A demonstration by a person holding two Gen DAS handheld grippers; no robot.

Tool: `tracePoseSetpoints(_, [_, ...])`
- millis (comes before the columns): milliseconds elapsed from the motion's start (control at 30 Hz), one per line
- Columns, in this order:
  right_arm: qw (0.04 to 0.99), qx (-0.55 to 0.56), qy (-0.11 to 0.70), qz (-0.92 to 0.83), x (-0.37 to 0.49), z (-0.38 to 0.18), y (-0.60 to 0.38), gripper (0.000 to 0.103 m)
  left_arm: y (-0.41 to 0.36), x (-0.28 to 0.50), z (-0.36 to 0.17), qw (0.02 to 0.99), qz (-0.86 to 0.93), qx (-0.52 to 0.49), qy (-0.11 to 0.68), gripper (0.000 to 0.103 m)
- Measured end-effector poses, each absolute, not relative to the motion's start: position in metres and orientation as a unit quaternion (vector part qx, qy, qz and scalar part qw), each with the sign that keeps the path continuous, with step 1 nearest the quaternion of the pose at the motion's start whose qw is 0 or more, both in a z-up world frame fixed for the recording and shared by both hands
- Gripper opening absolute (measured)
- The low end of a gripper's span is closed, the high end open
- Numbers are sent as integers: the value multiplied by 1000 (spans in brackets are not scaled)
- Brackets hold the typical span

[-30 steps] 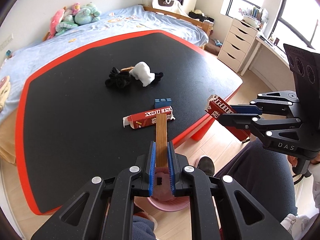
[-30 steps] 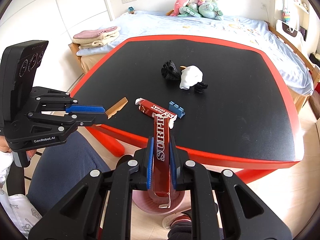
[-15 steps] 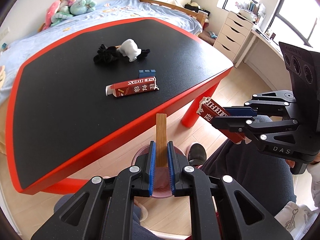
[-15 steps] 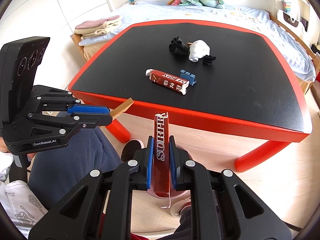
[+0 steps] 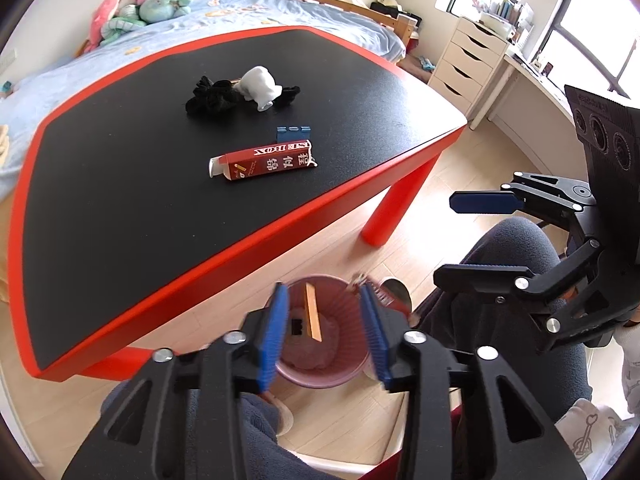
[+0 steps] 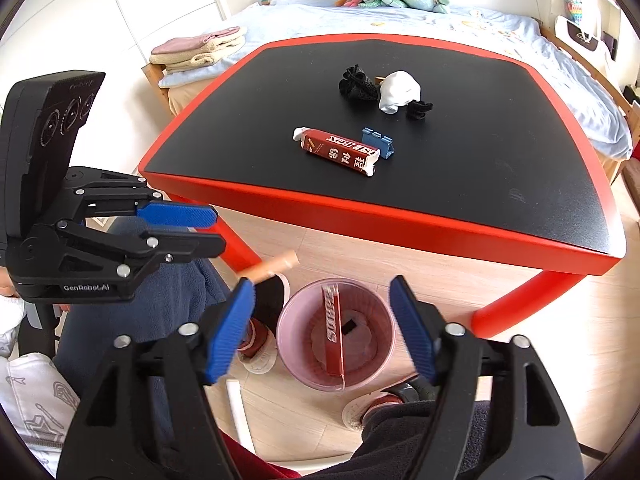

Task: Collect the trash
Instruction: 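Open both grippers to drop the stick and carton into the bin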

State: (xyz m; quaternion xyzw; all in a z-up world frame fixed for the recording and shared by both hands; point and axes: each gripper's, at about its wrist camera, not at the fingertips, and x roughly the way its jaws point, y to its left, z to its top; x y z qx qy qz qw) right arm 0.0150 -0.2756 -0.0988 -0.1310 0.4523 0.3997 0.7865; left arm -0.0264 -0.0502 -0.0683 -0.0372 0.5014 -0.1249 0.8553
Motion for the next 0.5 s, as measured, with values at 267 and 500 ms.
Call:
tracePoseSetpoints(267, [793,-120,457,384,21,-100,-281,93,-41,-28,-62,867,-105,-50,485,92])
tracePoseSetpoints(500, [795,-108,460,380,24,-98,-285,95,-33,-28,-58,871,-91,-60,478,95])
